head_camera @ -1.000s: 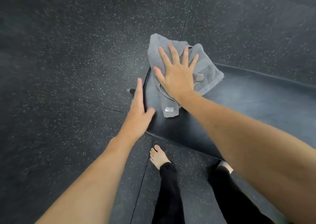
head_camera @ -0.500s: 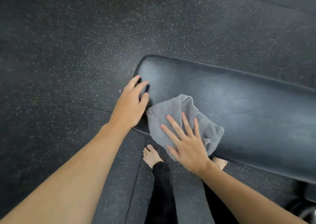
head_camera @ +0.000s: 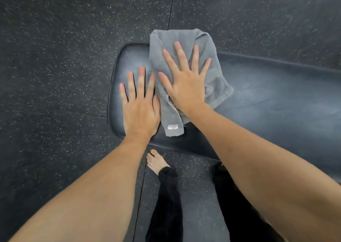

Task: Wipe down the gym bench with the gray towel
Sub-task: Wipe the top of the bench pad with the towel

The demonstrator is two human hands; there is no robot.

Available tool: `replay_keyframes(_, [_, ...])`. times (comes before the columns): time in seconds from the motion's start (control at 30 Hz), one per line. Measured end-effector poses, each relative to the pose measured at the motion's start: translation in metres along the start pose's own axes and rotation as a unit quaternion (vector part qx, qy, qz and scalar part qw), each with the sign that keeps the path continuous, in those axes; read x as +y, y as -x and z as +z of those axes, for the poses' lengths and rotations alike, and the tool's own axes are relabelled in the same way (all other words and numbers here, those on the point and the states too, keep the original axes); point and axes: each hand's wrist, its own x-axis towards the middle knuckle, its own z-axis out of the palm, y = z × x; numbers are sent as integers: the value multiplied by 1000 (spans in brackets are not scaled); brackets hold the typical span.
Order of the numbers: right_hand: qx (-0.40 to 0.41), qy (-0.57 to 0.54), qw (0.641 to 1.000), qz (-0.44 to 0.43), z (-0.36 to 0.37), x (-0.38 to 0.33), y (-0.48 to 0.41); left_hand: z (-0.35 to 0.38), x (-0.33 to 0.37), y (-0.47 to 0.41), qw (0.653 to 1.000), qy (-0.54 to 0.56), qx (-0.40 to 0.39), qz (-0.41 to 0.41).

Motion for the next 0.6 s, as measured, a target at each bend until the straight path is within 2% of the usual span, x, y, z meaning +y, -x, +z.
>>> replay_keyframes(0.07, [-1,7,1000,-16,-6,24,2,0,2,2,1000,-12,3,-3])
replay_keyframes(0.23, [-2,-14,997,75,-42,140,23,-3,4,1,1000,-23,6,-13])
replay_keyframes(0.33, [-16,-17,998,62,-58,182,43,-1,5,1,1000,-18,19,-17])
replay_keyframes(0.5, [-24,3,998,51,-41,129,109,-2,9,2,999,-25,25,-20])
replay_keyframes(0.6, [-64,18,997,-36,-24,87,162,-4,23,1,998,-1,36,-48])
